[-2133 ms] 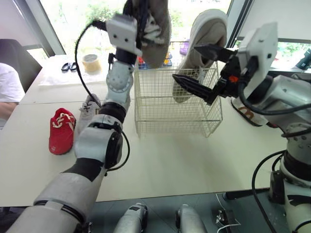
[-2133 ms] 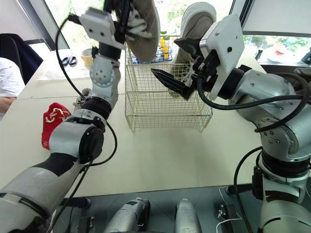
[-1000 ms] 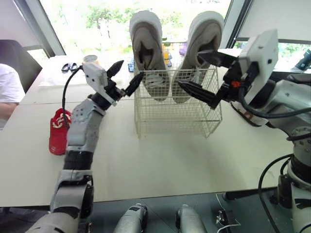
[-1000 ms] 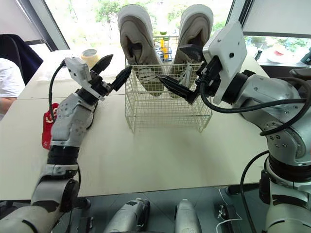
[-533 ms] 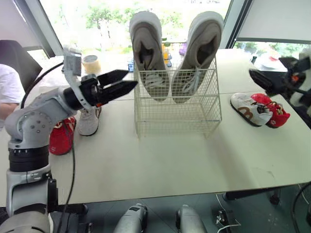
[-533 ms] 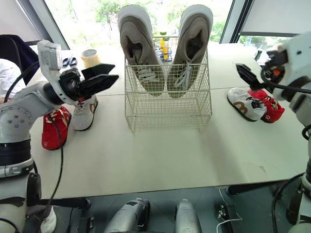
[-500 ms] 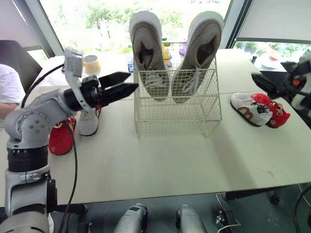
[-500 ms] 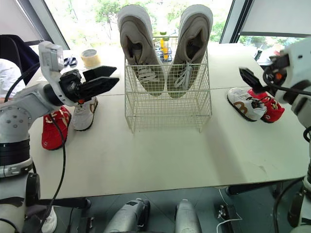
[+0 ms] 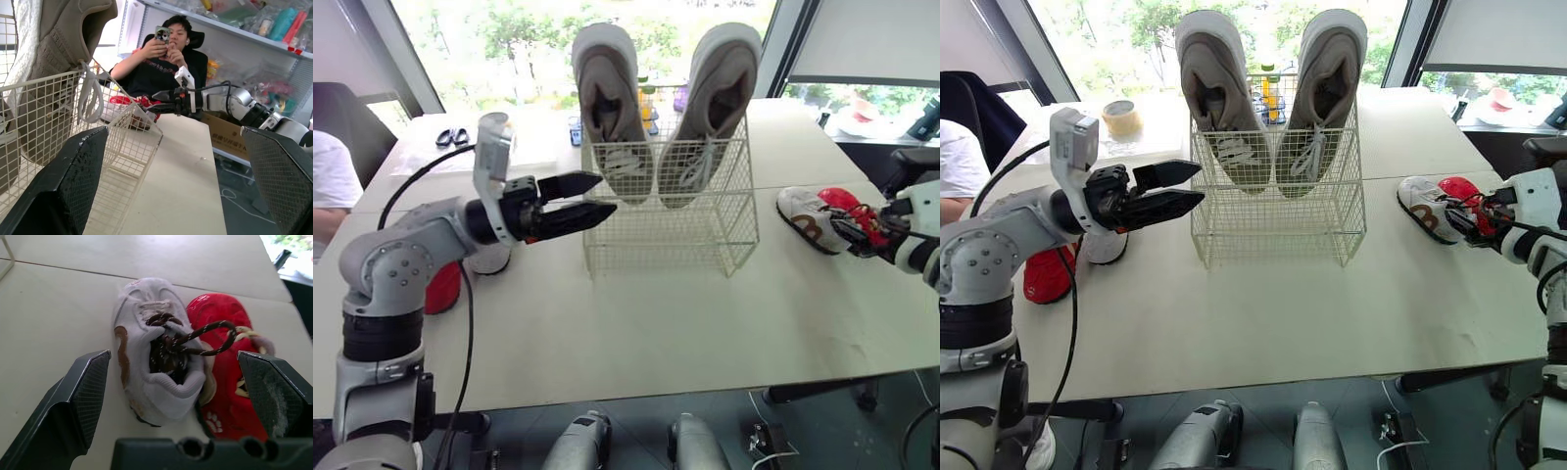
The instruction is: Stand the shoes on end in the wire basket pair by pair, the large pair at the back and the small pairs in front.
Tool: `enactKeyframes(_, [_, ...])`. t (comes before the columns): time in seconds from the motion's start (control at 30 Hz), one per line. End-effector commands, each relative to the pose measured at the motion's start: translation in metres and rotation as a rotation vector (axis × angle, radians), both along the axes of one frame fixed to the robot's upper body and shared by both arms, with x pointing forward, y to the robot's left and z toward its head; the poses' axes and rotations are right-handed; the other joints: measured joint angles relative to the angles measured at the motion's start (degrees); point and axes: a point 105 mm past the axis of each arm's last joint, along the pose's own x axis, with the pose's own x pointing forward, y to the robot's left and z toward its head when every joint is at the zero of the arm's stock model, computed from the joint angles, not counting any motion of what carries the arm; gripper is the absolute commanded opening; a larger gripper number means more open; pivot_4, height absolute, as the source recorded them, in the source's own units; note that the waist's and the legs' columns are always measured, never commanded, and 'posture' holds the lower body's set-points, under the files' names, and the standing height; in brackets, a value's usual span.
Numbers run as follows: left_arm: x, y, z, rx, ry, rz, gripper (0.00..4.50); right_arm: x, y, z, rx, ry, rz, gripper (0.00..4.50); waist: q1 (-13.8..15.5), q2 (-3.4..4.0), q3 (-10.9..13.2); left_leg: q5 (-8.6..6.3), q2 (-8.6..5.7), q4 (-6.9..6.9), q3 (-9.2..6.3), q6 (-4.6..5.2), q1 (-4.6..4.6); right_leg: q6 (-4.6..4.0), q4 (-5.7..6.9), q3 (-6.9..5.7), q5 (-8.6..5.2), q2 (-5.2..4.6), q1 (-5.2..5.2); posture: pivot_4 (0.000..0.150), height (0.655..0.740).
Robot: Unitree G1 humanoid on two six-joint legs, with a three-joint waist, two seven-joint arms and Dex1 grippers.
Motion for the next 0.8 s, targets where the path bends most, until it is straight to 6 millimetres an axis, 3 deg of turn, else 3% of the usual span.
enactKeyframes(0.03, [-0.007,0.002,0.01,-0.019,-0.051,0.01,4.47,0.003,-0.001,0.005,0.029,-0.011,0.037,4.5,-0.01,0.0,0.0,0.0,0.0,0.0,0.0,0.0,0.0,0.0,0.0,0.0,0.0,0.0,0.0,0.15,0.74])
enactKeyframes(0.3, [-0.004,0.003,0.011,-0.025,-0.064,0.043,4.47,0.007,0.0,-0.017,0.042,0.056,0.068,4.5,0.02,0.0,0.0,0.0,0.0,0.01,0.0,0.0,0.0,0.0,-0.01,0.01,0.0,0.0,0.0,0.15,0.74])
enactKeyframes(0.53, [-0.002,0.001,0.012,-0.025,-0.074,0.058,4.47,0.02,0.007,-0.017,0.032,0.036,0.081,4.5,-0.15,0.0,0.0,0.0,0.01,0.0,0.01,-0.01,0.0,0.0,-0.01,0.01,0.0,0.0,0.0,0.15,0.74])
enactKeyframes(0.63, [-0.002,0.0,0.011,-0.024,-0.078,0.059,4.5,0.025,0.008,-0.016,0.027,0.023,0.076,3.63,-0.12,0.0,0.0,0.0,0.0,-0.01,0.01,-0.01,0.0,0.0,-0.01,0.01,0.0,0.0,-0.01,0.15,0.74])
enactKeyframes(0.8, [0.0,-0.001,0.011,-0.021,-0.081,0.063,4.5,0.03,0.01,-0.01,0.034,-0.021,0.074,1.12,-0.07,0.0,0.0,0.0,0.0,0.0,0.0,-0.01,0.0,0.0,-0.02,0.01,0.0,0.0,0.0,0.15,0.74])
